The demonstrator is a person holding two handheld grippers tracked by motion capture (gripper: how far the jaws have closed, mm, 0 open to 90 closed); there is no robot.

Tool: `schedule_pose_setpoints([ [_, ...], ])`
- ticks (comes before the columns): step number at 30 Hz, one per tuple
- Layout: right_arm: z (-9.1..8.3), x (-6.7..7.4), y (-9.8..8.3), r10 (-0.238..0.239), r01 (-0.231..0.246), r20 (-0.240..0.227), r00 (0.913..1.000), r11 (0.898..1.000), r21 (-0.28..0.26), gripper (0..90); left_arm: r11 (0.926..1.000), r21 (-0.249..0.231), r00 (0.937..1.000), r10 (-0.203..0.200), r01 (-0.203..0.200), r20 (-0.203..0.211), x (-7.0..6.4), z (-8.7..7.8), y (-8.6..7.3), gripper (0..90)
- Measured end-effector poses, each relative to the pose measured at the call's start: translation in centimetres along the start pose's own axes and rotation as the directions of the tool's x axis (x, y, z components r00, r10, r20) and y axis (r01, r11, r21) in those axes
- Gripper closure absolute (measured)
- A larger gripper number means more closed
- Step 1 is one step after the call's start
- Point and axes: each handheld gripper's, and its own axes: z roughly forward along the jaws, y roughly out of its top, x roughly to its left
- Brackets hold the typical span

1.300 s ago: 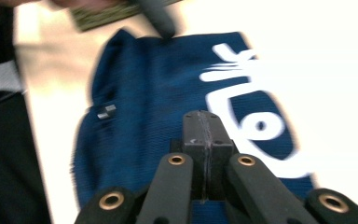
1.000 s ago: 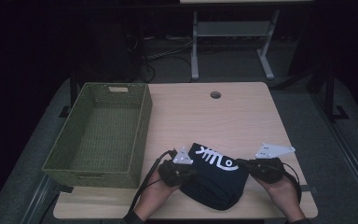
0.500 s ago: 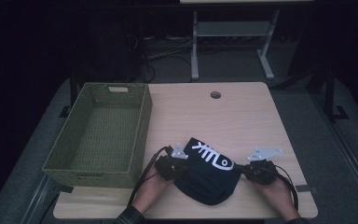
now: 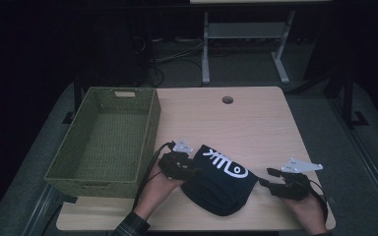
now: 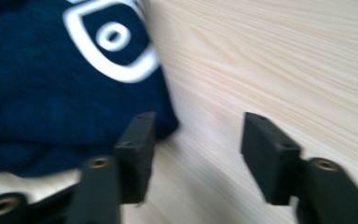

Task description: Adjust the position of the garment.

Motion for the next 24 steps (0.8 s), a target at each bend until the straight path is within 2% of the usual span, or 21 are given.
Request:
schedule_pose_setpoints([
  [1,0.0,0.0,0.0,0.0,0.0,0.0,1.0,1.0,0.0,42.5,1.0,0.0,1.0,0.0,0.0,0.0,0.0,0.0,0.0,47.3],
  [2,-0.4,-0.4,-0.8,0.002,-0.002,0.045,0.999,1.0,-0.006,36.6,0.9998,-0.006,0.9998,-0.018,0.018,0.002,0.3,0.2,0.2,44.2],
  [3,-0.4,-0.4,-0.8,0.002,-0.002,0.045,0.999,1.0,-0.006,36.6,0.9998,-0.006,0.9998,-0.018,0.018,0.002,0.3,0.2,0.2,42.5],
  [4,-0.6,-0.8,-1.4,0.026,-0.026,0.07,0.9972,1.0,0.001,28.7,0.9998,0.004,0.9998,-0.018,0.018,0.004,0.7,0.5,0.4,38.5],
  [6,-0.5,-1.2,-1.9,0.033,-0.036,0.108,0.9936,0.999,0.024,23.7,0.9996,0.007,0.9996,-0.029,0.029,0.006,1.1,0.9,0.6,33.5],
  [8,-0.3,-1.7,-2.2,0.051,-0.057,0.122,0.9912,0.997,0.045,17.2,0.9994,0.016,0.9995,-0.032,0.032,0.005,1.5,1.3,0.8,27.0],
  [11,0.0,-2.0,-2.4,0.063,-0.073,0.138,0.9883,0.995,0.065,14.4,0.9995,0.021,0.9997,-0.025,0.025,-0.001,1.9,1.7,1.0,22.2],
  [12,0.3,-2.2,-2.5,0.065,-0.078,0.154,0.9859,0.994,0.076,12.8,0.9994,0.023,0.9997,-0.025,0.024,0.001,2.0,2.0,1.1,18.1],
  [21,0.5,-2.2,-2.4,0.069,-0.083,0.164,0.984,0.993,0.081,9.1,0.999,0.027,0.9993,-0.034,0.034,-0.015,2.7,3.1,1.1,16.3],
  [24,0.5,-2.3,-2.4,0.069,-0.083,0.163,0.9842,0.993,0.081,9.1,0.9983,0.045,0.9992,-0.037,0.038,-0.016,2.9,3.9,0.8,15.3],
])
